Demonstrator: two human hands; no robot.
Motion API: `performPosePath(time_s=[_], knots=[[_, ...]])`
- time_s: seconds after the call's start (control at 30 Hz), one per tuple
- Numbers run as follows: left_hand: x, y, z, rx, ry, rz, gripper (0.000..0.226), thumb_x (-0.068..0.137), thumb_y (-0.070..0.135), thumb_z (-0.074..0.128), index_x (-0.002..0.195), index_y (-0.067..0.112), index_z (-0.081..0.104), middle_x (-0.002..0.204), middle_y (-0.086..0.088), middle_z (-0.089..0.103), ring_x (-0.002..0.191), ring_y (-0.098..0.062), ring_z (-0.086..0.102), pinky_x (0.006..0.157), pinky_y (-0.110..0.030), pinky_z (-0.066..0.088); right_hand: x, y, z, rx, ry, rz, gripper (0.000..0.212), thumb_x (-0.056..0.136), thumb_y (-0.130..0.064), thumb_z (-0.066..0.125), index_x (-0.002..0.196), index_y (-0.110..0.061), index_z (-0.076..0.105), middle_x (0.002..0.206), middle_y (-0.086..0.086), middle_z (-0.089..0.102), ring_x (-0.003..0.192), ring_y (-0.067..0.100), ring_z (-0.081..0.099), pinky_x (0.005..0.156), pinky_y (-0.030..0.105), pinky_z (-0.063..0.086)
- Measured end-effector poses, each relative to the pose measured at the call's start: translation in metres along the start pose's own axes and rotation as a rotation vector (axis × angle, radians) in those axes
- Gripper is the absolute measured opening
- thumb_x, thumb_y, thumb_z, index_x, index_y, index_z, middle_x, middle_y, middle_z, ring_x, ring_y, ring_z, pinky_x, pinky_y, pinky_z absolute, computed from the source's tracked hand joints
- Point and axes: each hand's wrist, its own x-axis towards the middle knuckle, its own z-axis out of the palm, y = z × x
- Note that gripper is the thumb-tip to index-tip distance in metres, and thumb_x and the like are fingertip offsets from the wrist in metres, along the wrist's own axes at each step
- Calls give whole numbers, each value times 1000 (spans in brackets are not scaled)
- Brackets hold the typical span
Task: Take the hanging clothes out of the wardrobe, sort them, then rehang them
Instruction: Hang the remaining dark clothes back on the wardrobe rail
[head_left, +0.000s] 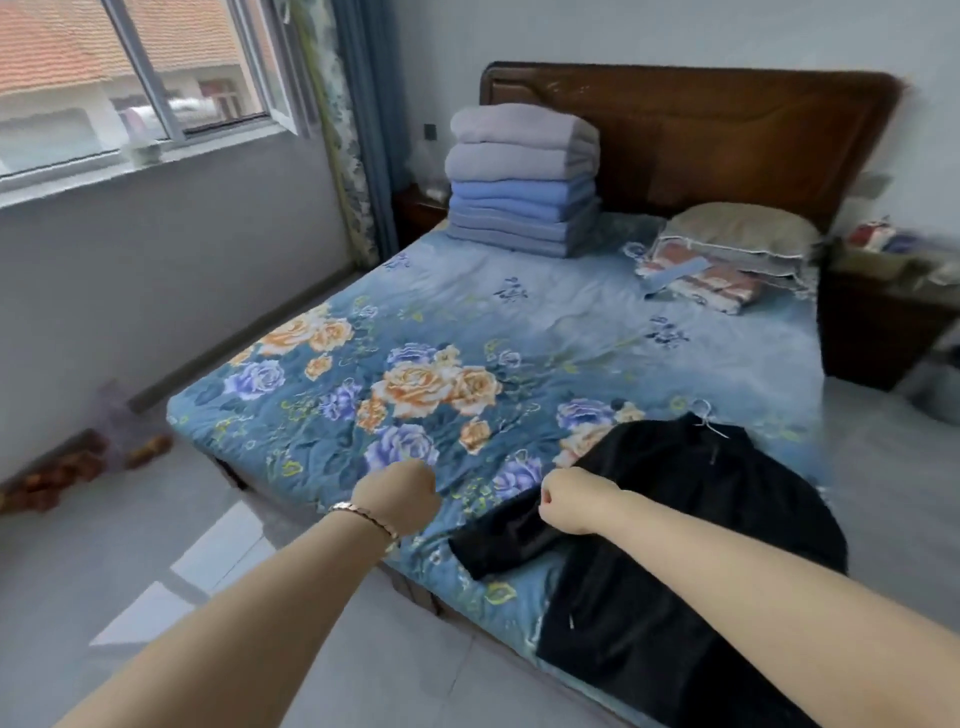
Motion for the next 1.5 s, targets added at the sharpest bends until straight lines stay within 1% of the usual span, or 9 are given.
performPosePath(time_s=[0.1, 0.23, 0.4, 0.53, 0.87, 1.0, 1.1, 1.2, 1.5], knots=[[41, 73, 1, 51, -3, 94, 29, 96, 18, 39, 111, 8, 62, 113, -12, 63, 98, -27, 59, 80, -33, 45, 3, 80, -11, 79, 57, 142, 21, 89, -15, 41, 68, -16, 43, 95, 9, 51, 82, 25, 49, 53, 23, 33], [87, 142, 14, 108, -73, 237, 31, 96, 22, 39, 114, 8, 60, 122, -13, 60, 108, -27, 59, 84, -35, 46, 11, 160, -11, 198, 83, 291, 12, 91, -17, 43, 88, -12, 53, 94, 6, 54, 81, 26, 53, 67, 28, 41], [133, 197, 29, 157, -173, 346, 27, 95, 17, 35, 105, 8, 59, 110, -11, 59, 105, -32, 57, 78, -32, 42, 26, 226, -5, 284, 105, 453, 16, 91, -19, 43, 84, -12, 55, 88, 4, 56, 82, 26, 54, 70, 29, 43], [178, 231, 35, 143, -215, 387, 26, 93, 16, 36, 107, 8, 57, 123, -16, 55, 109, -36, 55, 90, -40, 45, 45, 267, -5, 334, 142, 562, 14, 90, -14, 40, 78, -13, 46, 71, -2, 43, 65, 20, 42, 52, 25, 31], [296, 312, 82, 138, -145, 560, 14, 94, 11, 34, 91, 15, 48, 85, 0, 52, 86, -27, 55, 65, -28, 36, 123, 379, 5, 398, 274, 761, 31, 92, -12, 37, 62, -19, 33, 66, -3, 40, 61, 17, 38, 47, 23, 26], [341, 343, 115, 124, -118, 515, 18, 95, 14, 35, 100, 15, 52, 68, 8, 37, 76, -22, 45, 53, -25, 30, 176, 431, 19, 388, 270, 724, 23, 92, -13, 38, 69, -18, 43, 91, 2, 50, 82, 22, 50, 62, 27, 40], [378, 365, 143, 68, -143, 445, 24, 95, 15, 34, 107, 15, 55, 87, 5, 54, 82, -23, 52, 66, -26, 37, 221, 472, 34, 394, 285, 675, 18, 93, -17, 41, 104, -15, 56, 116, 5, 49, 104, 24, 50, 81, 32, 44], [418, 386, 184, 7, -162, 405, 24, 95, 15, 35, 109, 16, 55, 108, 1, 60, 95, -23, 59, 74, -28, 42, 270, 513, 51, 345, 244, 627, 30, 95, -20, 42, 125, -16, 48, 129, 4, 43, 117, 23, 42, 88, 33, 40], [517, 412, 264, -6, -168, 297, 26, 95, 18, 36, 112, 21, 56, 114, 5, 58, 103, -19, 57, 82, -30, 44, 434, 608, 59, 279, 233, 677, 58, 97, -34, 42, 148, -25, 17, 154, 9, 10, 140, 33, 16, 111, 44, 23]])
